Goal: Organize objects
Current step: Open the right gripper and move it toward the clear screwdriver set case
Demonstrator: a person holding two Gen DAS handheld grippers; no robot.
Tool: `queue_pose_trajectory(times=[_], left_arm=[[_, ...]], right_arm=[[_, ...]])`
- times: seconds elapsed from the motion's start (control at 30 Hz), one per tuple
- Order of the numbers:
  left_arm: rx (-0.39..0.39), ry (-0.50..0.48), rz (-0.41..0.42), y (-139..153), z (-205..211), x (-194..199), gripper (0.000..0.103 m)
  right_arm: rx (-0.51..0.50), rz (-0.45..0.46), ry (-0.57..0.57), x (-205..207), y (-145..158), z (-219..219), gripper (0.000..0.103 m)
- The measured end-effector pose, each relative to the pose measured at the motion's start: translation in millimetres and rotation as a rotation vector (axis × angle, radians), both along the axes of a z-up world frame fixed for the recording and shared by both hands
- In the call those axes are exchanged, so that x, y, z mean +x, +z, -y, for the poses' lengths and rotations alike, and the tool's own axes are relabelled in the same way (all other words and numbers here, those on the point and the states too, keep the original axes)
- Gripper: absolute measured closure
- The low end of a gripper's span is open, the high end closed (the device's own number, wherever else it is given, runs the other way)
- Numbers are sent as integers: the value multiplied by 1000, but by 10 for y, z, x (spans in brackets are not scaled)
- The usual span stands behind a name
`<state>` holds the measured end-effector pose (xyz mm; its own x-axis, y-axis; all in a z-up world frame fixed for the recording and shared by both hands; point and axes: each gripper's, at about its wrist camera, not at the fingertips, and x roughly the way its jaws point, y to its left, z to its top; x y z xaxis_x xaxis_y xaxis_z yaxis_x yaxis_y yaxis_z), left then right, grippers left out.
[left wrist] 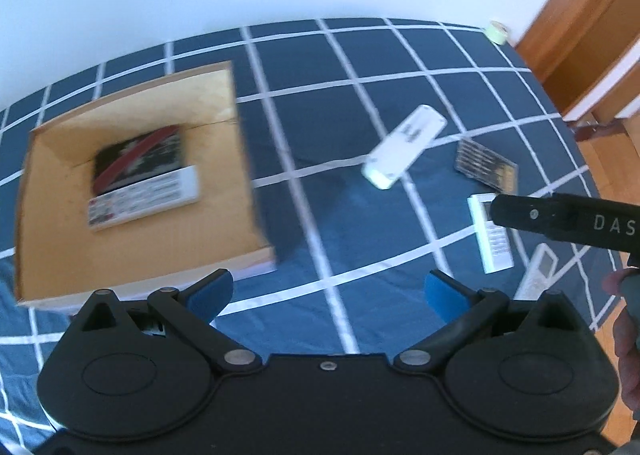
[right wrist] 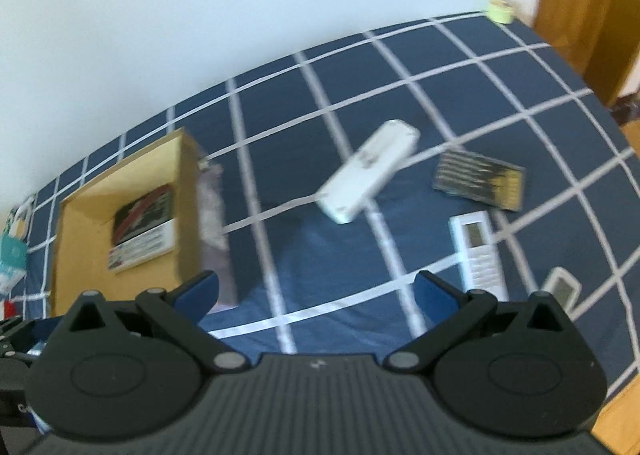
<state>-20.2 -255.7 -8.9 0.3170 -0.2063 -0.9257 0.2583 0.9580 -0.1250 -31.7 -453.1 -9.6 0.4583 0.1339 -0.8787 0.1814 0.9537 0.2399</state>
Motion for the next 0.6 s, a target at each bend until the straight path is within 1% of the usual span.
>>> queue_pose_trajectory(times=[0.3, 0.43, 0.6], left_arm=[[0, -91, 1, -143, 766, 204, 0], [0, -133, -7, -229, 1067, 303, 0], [25, -180, -30, -385, 1387, 469, 0]], right_arm=[[3, -5, -153, -10, -118, 905, 0], [4, -21, -208, 13, -205, 1224, 0], [8, -36, -270, 74, -315, 1521, 0]])
